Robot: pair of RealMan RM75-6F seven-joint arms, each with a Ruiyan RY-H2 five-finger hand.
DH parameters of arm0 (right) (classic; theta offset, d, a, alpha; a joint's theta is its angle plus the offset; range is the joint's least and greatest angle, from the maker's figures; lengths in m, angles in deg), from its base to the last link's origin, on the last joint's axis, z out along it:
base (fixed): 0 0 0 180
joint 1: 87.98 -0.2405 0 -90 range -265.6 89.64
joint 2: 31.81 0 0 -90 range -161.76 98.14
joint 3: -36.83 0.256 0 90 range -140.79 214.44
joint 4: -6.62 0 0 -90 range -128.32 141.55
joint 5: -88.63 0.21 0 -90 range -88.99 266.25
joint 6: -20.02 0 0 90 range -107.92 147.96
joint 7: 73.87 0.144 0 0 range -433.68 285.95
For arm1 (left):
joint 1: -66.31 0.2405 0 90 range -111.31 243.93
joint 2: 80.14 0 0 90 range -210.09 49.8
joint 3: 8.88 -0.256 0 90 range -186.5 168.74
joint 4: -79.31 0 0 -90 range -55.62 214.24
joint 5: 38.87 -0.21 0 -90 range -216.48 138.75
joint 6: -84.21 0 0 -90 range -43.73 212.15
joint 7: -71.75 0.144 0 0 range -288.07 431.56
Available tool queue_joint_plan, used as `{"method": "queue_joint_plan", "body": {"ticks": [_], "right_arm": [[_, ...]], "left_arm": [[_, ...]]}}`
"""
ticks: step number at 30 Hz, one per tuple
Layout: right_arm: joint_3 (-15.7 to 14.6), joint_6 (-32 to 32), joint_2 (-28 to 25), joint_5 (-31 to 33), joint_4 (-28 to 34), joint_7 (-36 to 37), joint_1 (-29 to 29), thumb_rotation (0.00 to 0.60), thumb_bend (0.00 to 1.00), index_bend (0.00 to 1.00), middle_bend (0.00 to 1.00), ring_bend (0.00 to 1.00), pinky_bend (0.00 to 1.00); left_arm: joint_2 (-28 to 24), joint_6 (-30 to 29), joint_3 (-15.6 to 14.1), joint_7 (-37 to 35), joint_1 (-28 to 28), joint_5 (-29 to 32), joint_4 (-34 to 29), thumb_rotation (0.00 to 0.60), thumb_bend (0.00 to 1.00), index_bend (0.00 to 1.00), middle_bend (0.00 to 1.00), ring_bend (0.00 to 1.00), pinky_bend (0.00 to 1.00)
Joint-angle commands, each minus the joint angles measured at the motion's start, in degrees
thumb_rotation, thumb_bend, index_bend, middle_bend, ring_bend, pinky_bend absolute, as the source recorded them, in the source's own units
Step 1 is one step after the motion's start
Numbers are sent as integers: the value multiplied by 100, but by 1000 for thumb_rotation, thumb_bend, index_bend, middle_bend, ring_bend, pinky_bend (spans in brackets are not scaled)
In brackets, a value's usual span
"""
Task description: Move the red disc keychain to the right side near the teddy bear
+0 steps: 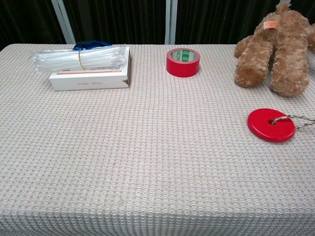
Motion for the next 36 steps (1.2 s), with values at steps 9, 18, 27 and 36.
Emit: {"method": "queue_joint_plan", "body": {"ticks": [9,18,27,36], "right_arm": [[352,-235,-73,273,-256,133,165,600,619,1000,983,479,87],[651,-64,117,-501,469,-147,-267,600,619,1000,983,479,87],[802,-357,867,-988,1104,-1201,-1012,600,619,1000,985,479,88],[647,-826,1374,-1018,1049,-1664,-1344,600,455,863,922,455,86]], "left_arm": [[-24,-7,0,10,-4,-1,-32,600,16,155,142,24,121],[-2,6,4,48,-26,-6,-51,600,16,155,142,24,121],[-14,6,1,-25,0,40,4,600,16,155,142,24,121],[14,15,-9,-71,13,58,70,600,16,155,142,24,121]]}}
